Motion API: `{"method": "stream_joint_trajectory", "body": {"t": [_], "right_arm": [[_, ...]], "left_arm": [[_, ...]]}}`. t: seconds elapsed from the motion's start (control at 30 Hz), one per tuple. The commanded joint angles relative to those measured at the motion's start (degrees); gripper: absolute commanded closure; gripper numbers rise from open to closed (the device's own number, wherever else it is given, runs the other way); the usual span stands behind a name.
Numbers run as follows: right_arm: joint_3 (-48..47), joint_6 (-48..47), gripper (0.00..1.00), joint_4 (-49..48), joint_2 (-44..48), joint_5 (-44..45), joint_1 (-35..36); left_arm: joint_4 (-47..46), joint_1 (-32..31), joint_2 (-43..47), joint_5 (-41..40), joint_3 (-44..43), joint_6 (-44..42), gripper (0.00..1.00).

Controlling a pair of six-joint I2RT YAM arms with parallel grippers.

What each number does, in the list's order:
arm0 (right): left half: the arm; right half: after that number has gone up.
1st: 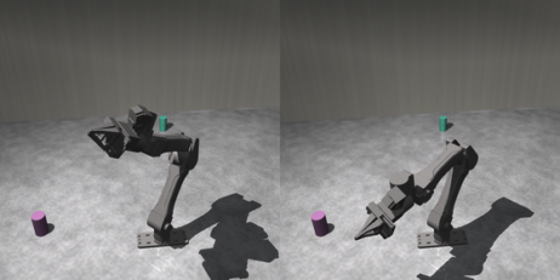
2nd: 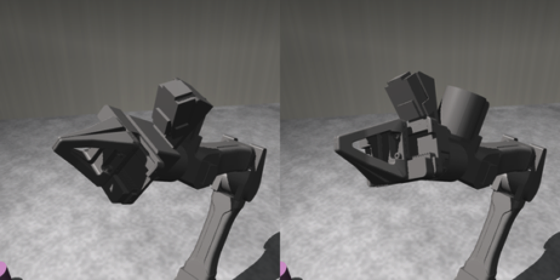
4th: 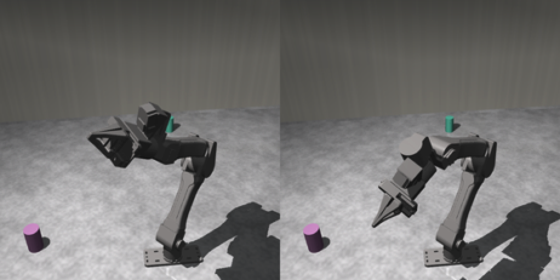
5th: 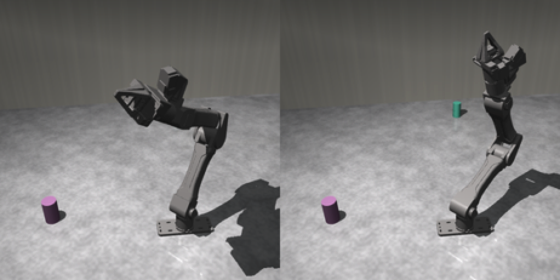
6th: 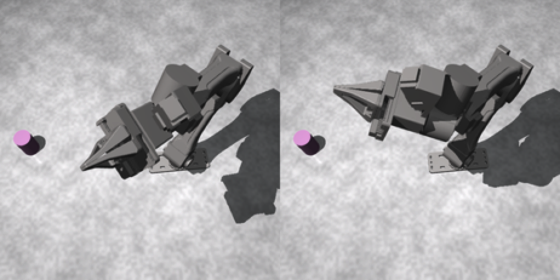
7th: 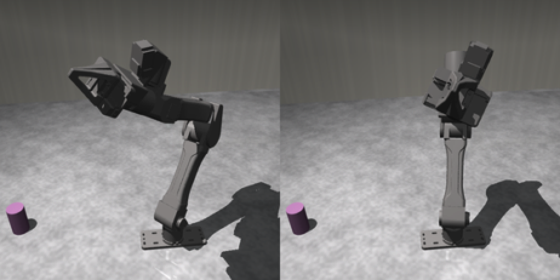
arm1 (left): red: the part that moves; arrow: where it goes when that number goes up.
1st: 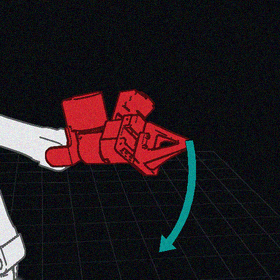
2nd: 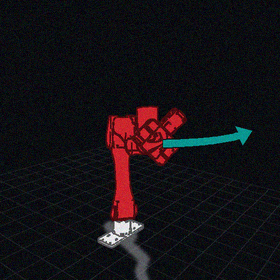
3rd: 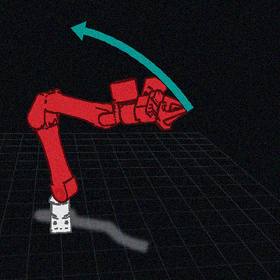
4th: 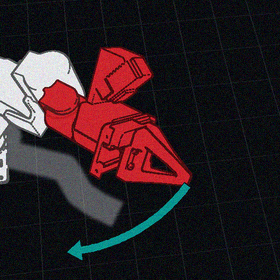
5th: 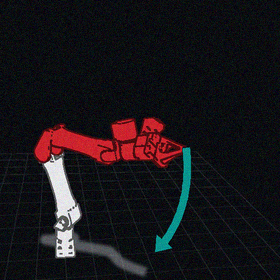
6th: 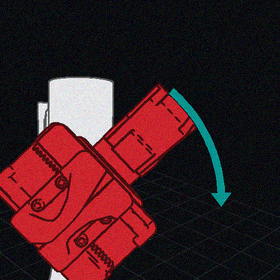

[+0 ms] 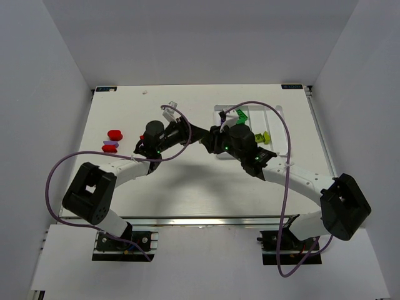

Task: Sort the legos into containers by color

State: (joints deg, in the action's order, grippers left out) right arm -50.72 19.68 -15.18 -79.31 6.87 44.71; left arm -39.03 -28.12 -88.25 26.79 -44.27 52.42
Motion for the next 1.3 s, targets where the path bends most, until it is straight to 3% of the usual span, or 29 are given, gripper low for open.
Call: {"method": "stream_joint_trajectory", "body": {"t": [0.0, 0.03, 0.3, 0.57, 0.77, 1.0, 1.27], "right_arm": [[-0.35, -0.43, 0.94, -2.4, -1.11, 0.25, -0.06], [-0.26, -0.43, 1.0, -2.14, -1.29, -0.02, -0.06], [0.89, -1.66, 1.0, -1.96, -2.87, -4.23, -1.81], [1.32, -3.33, 1.0, -1.61, -2.87, -9.15, -5.68], [-0.35, -8.25, 1.0, -0.73, -2.96, -1.87, -14.37], [0.62, -12.21, 1.0, -6.87, -3.49, 8.58, -24.75], [-8.31, -14.59, 1.0, -7.07, -11.56, 7.74, -31.15]], "left_arm": [[1.31, -0.01, 3.96, 0.2, -0.29, -3.36, 1.0], [2.19, 0.25, 4.74, -0.41, -0.29, -4.25, 1.0], [-0.53, 6.93, 6.68, -2.0, 1.73, -1.89, 1.0], [-1.4, 8.43, 7.21, -2.18, 2.52, -1.18, 1.0], [-2.63, 9.13, 7.65, -1.13, 2.7, -0.04, 1.0], [-4.57, 9.13, 7.39, 0.9, 2.87, 2.42, 1.0], [-4.04, 9.05, 6.42, 1.16, 3.05, 1.81, 1.0]]}}
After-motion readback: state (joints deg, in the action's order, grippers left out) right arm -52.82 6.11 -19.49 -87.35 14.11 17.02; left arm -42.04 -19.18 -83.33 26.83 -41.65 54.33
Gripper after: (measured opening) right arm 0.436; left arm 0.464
